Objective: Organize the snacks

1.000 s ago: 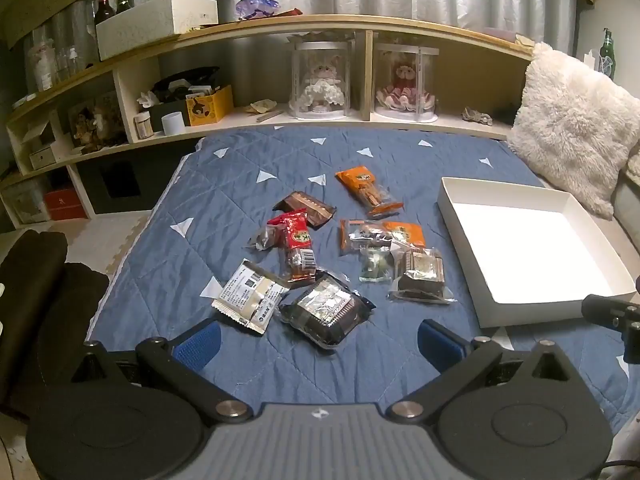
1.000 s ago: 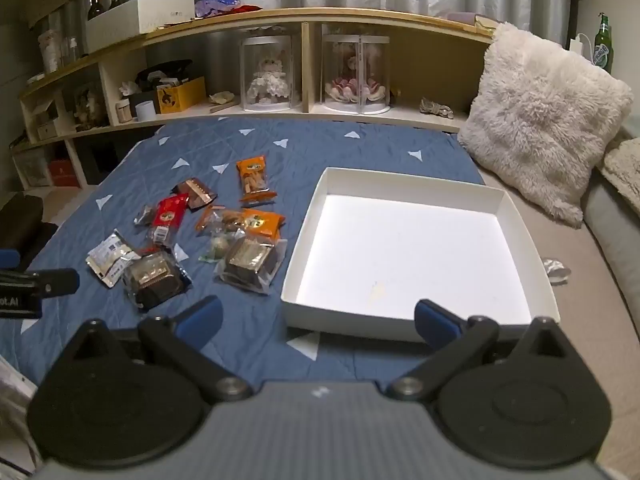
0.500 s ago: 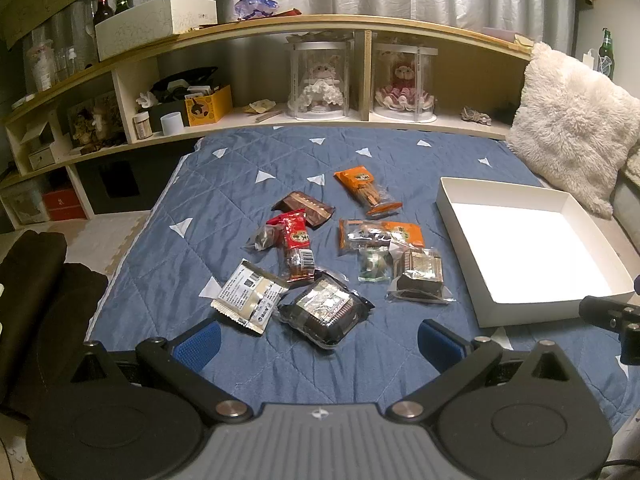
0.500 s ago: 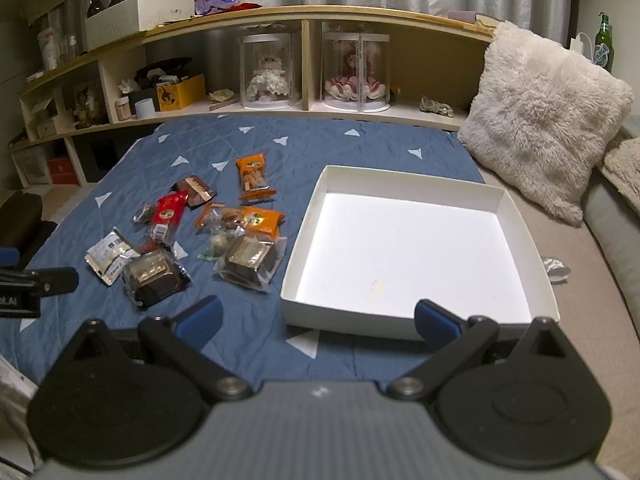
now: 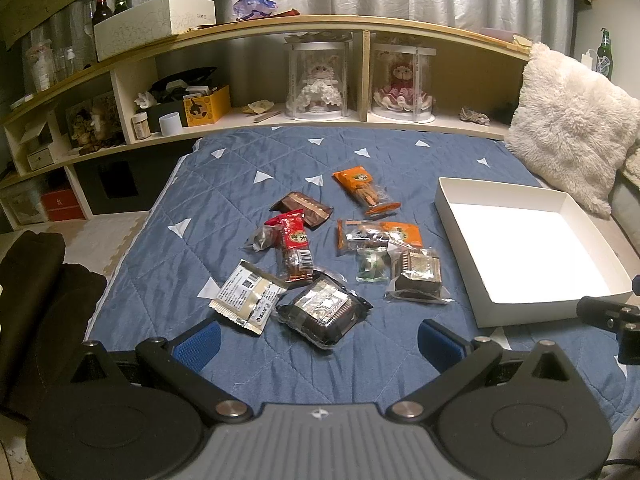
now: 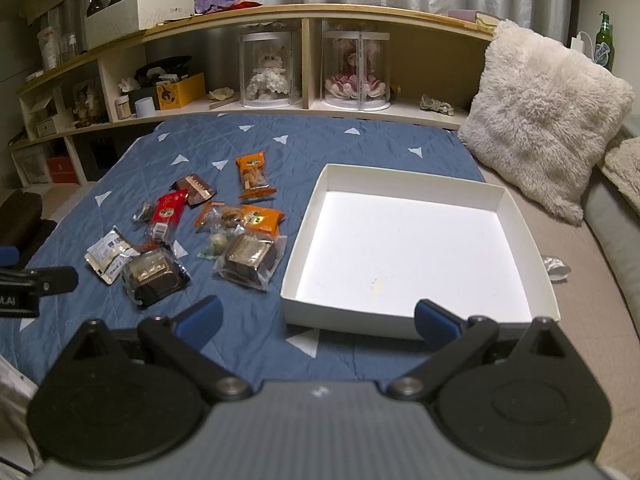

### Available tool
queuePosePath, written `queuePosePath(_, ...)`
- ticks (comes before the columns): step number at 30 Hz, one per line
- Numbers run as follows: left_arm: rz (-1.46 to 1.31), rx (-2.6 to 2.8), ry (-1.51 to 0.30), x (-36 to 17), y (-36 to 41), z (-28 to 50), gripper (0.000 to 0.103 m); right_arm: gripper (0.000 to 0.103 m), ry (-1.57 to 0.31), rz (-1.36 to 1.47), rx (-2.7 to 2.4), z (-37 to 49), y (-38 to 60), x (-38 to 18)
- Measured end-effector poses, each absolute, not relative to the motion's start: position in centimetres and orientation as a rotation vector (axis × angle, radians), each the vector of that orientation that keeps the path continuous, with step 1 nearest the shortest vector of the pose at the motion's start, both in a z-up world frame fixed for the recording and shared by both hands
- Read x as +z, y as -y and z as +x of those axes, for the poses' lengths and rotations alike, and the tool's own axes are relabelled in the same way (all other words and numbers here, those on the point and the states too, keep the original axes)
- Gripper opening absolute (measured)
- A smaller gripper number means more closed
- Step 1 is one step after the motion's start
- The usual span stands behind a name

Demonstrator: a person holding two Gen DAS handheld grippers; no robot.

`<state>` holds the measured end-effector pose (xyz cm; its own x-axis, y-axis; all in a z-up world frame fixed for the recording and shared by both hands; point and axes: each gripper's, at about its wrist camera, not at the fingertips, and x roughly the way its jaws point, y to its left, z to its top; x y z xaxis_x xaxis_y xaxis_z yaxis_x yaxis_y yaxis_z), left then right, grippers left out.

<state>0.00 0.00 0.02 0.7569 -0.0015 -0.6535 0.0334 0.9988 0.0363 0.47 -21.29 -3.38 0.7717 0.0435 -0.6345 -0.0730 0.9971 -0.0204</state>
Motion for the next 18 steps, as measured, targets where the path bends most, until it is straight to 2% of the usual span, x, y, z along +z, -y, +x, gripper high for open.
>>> queuePosePath(18,0.046,-0.019,-0.713,0.01,0.0,0.01,0.103,0.103,-0.689,-0.046,0.064,0.42,21.3,-3.6)
